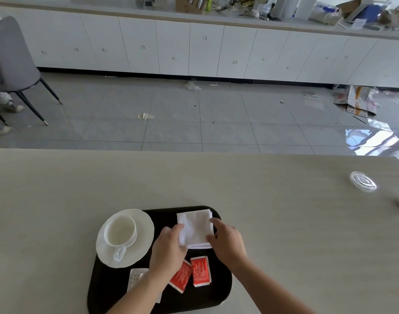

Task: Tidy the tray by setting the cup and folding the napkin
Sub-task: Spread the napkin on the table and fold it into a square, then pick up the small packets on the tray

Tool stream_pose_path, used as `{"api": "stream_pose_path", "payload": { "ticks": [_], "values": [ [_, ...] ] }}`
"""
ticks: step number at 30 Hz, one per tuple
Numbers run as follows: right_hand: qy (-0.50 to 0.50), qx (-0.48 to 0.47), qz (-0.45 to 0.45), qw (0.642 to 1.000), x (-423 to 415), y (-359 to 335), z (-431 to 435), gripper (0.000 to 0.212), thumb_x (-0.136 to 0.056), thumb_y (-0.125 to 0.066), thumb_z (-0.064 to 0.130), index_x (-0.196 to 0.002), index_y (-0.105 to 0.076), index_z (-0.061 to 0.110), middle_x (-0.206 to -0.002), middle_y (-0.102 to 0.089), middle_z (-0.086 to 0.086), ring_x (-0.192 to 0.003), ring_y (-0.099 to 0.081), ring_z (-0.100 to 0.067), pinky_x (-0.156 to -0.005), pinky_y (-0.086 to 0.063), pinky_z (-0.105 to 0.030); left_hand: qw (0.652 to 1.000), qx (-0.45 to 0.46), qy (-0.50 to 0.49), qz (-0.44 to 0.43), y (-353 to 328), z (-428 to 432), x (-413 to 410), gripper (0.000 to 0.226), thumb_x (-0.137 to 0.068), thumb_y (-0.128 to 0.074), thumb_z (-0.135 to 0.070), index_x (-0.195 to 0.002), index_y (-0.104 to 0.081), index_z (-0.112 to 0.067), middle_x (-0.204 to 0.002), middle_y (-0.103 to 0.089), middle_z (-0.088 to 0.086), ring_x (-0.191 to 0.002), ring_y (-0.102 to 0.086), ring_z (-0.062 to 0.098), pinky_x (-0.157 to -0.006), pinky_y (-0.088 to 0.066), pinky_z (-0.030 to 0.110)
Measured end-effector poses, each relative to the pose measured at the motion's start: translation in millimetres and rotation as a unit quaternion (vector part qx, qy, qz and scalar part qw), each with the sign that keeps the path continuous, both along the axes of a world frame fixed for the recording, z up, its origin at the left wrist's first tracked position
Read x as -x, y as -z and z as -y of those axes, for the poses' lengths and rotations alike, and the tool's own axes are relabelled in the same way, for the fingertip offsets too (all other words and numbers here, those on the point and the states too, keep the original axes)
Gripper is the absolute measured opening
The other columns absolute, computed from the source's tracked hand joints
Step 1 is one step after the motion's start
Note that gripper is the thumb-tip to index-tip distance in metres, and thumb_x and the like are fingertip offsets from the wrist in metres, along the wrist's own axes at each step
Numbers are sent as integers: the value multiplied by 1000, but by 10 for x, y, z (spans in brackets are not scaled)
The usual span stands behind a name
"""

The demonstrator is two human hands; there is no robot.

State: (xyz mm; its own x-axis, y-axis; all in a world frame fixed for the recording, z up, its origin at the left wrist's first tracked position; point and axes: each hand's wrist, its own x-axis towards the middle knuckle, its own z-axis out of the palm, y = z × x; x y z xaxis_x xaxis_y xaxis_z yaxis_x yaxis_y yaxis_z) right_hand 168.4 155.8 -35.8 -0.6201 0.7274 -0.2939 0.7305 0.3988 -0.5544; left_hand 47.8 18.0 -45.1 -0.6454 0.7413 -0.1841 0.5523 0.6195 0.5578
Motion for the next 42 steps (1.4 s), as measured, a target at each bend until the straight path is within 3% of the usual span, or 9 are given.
{"api": "stream_pose_path", "payload": {
  "ticks": [4,7,13,18,23,27,32,36,42],
  "values": [
    [-17,-21,-7,1000,-24,-23,9,57,-86,-66,36,-138,-44,29,-103,-63,2,-92,-62,-20,-75,-49,-28,999,9,42,-21,6,22,-39,41,-82,-71,-15,-120,-59,-25,-128,-41,0,-82,-58,9,-74,-51,18],
    [-61,-32,17,997,-64,-9,20,67,-79,-73,40,-139,-46,26,-117,-60,1,-100,-62,-21,-78,-48,-26,998,-1,55,-38,-7,6,-37,29,-84,-68,-13,-112,-64,-21,-117,-45,-3,-74,-57,7,-66,-53,20],
    [-91,-76,27,993,-84,2,16,29,-85,-66,21,-112,-62,15,-105,-59,-1,-93,-62,-26,-79,-55,-36,997,-23,55,-49,18,18,-34,20,-84,-70,-16,-103,-69,-18,-99,-50,-5,-70,-57,7,-64,-53,22],
    [-94,-78,32,992,-100,6,71,22,-88,-61,21,-108,-60,13,-103,-57,-3,-88,-61,-27,-75,-54,-37,997,-24,56,-52,15,33,-54,17,-84,-69,-14,-101,-70,-16,-89,-50,-4,-70,-55,9,-64,-53,26],
    [-91,-58,39,993,-63,-34,38,23,-87,-62,21,-108,-62,13,-105,-57,-2,-89,-61,-25,-76,-54,-33,997,-25,55,-57,-68,22,-79,30,-87,-64,-14,-117,-63,-19,-100,-51,-3,-76,-56,8,-69,-51,20],
    [-63,-57,-5,996,-141,-82,91,48,-86,-69,24,-132,-55,21,-120,-52,1,-97,-63,-24,-79,-49,-26,997,-53,9,-50,-201,274,-87,30,-86,-65,-16,-116,-64,-20,-102,-58,-5,-80,-61,8,-71,-51,19],
    [-73,-87,-64,991,-253,-95,333,28,-88,-65,17,-116,-68,19,-108,-60,4,-84,-64,-16,-71,-49,-24,993,-51,-102,-43,-197,998,3,23,-76,-74,-7,-97,-71,-16,-84,-63,-6,-67,-58,4,-60,-45,20],
    [-136,-86,-75,984,-230,-85,574,19,-87,-68,21,-106,-72,21,-99,-63,7,-85,-63,-15,-69,-50,-26,982,-31,-185,-36,-114,1417,54,25,-67,-79,2,-89,-73,-9,-77,-65,3,-64,-63,20,-58,-49,31],
    [-268,-145,-62,950,-15,-47,979,27,-87,-60,39,-109,-70,26,-103,-63,8,-99,-57,-18,-75,-49,-31,983,29,-182,-6,8,1467,-52,39,-78,-76,-18,-113,-67,-4,-90,-62,11,-78,-63,28,-72,-53,41]
  ]
}}
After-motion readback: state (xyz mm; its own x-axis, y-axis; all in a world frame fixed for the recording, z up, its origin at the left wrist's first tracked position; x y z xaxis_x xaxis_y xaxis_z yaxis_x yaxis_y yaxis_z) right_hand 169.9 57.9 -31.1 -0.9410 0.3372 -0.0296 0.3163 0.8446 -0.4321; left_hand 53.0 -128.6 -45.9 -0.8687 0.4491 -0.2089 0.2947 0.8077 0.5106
